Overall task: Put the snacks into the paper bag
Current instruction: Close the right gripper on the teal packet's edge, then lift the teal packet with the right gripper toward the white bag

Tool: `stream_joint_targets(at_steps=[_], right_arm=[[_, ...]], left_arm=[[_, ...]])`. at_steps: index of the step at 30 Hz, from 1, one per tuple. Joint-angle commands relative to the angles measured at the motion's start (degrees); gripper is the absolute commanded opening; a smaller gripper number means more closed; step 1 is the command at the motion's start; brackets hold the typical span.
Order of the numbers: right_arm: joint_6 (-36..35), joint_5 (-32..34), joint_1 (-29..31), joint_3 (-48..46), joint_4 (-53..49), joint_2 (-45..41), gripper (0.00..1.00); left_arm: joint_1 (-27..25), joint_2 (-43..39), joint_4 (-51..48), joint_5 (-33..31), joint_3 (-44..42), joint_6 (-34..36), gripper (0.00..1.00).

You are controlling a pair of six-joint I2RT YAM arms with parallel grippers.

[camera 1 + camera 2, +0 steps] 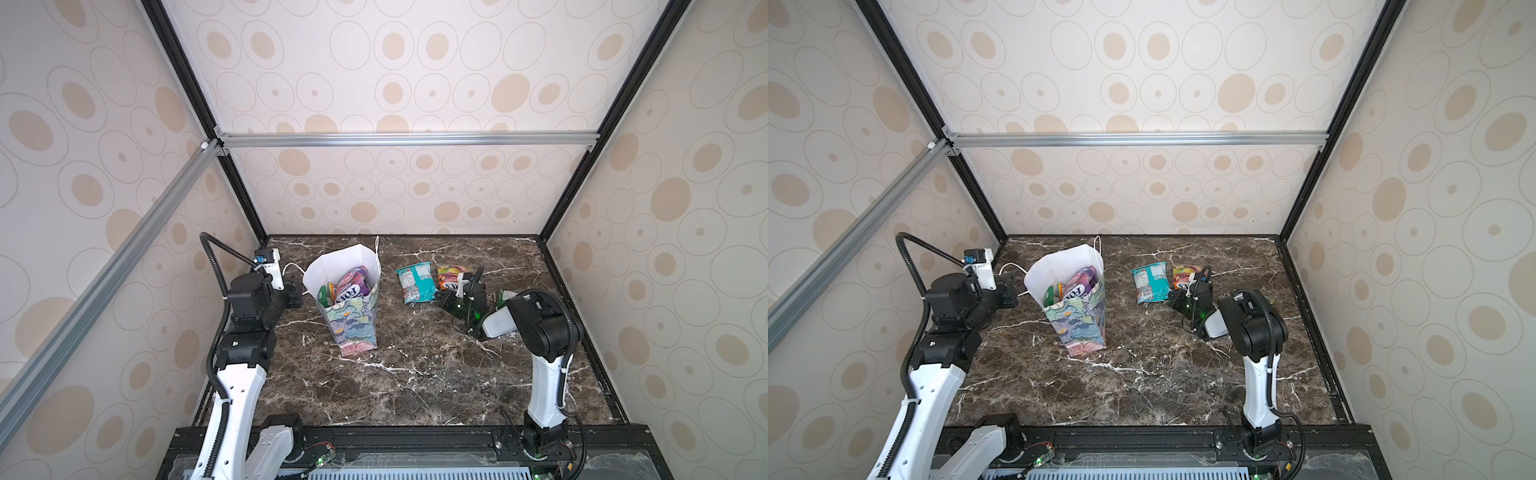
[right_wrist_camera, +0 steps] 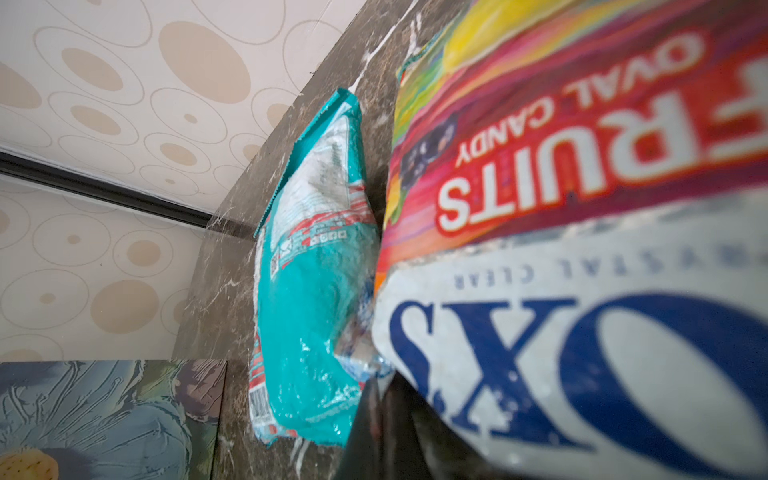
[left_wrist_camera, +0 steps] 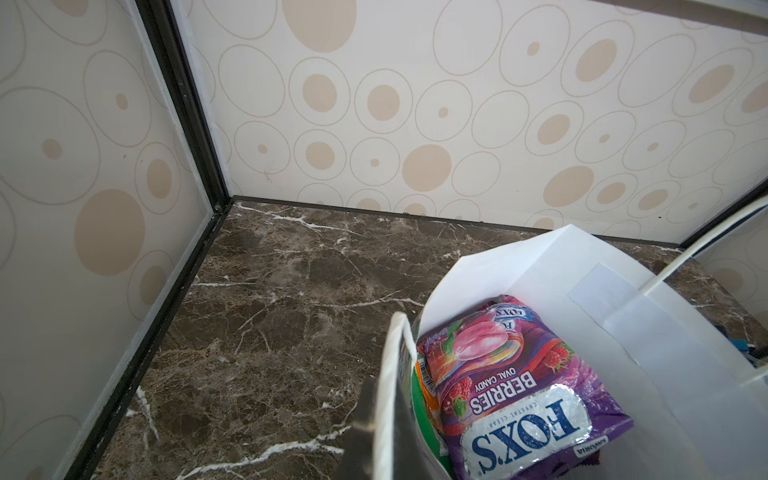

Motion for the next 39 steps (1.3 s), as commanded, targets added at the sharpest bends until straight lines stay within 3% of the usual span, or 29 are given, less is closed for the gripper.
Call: stream_joint_targets(at_steps=[1, 22, 39], right_arm=[[0.2, -0.5, -0.2, -1.0, -0.2, -1.9, 0.00], [-3.5, -3.3, -0.1, -3.8, -5.6, -11.8, 0.00], [-19.1, -2.7, 3.5, 4.3, -29.8, -31.1, 0.00]], left_arm=[[0.4, -0.8, 0.3, 0.7, 0.5, 1.0, 0.00], [0.4, -0.8, 0.0, 1.4, 0.7, 1.0, 0.00], [0.4, -1.8, 0.4, 1.4, 0.5, 1.1, 0.00]])
